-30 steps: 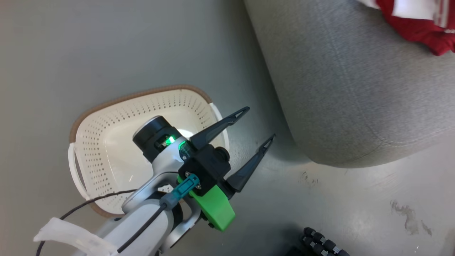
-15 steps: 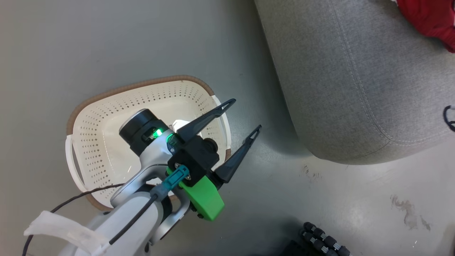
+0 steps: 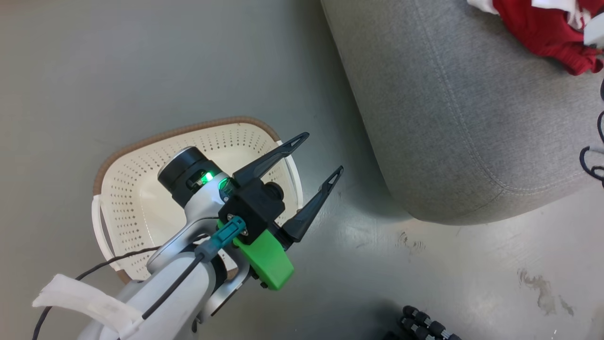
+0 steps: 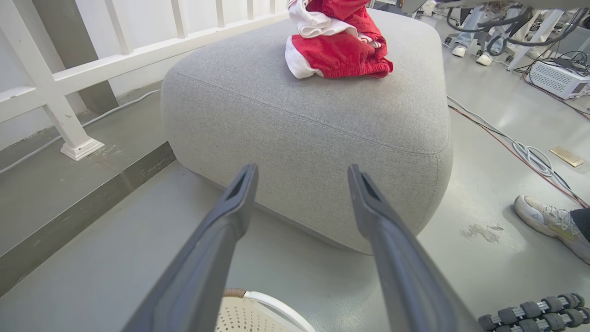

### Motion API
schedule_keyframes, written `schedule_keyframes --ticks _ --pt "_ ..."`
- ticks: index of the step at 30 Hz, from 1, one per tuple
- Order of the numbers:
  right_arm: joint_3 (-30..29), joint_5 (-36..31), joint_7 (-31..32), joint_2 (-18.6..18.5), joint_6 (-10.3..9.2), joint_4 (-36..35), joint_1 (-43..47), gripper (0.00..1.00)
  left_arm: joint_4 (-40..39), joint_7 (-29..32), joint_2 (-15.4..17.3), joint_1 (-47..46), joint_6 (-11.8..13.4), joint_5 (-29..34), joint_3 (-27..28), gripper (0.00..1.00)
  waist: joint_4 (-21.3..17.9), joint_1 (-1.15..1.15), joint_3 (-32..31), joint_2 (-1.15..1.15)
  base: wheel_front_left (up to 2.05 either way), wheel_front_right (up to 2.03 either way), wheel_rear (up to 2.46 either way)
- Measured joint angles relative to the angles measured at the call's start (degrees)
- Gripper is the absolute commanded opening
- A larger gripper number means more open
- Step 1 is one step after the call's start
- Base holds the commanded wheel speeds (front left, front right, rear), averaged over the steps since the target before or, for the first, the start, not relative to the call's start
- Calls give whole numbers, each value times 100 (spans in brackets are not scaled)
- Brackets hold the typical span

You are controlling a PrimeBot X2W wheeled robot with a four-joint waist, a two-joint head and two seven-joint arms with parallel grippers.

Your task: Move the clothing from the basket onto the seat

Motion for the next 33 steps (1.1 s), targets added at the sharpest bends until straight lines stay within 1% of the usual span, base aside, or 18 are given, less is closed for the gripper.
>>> schedule_keyframes --ticks 3,8,9,14,17,25,30,33 --pt "23 -42 0 20 52 15 147 100 35 -54 -4 4 0 -30 2 100 -12 0 -108 0 0 0 0" --pt "43 -122 0 136 64 20 481 100 134 -169 -18 25 0 -54 7 100 -32 0 -304 0 0 0 0" --pt "45 -154 0 153 101 -5 535 100 166 -193 -22 29 0 -76 7 100 -36 0 -347 0 0 0 0" --pt "79 -257 0 207 171 -339 780 100 258 -334 -49 154 1 -85 31 100 -43 0 -564 0 0 0 0" --pt "111 -301 0 302 203 -572 981 100 369 -432 -69 236 32 -165 86 100 -34 0 -705 0 0 0 0" --pt "227 -401 0 599 301 -1313 1618 100 591 -723 -187 542 383 -336 447 100 77 0 -1106 0 0 0 0" --pt "376 -514 0 750 309 -1702 2063 100 705 -905 -222 700 610 -387 694 100 268 0 -1312 0 0 0 0" --pt "457 -605 0 806 350 -1960 2239 100 770 -1015 -230 794 776 -398 839 100 418 0 -1420 0 0 0 0"
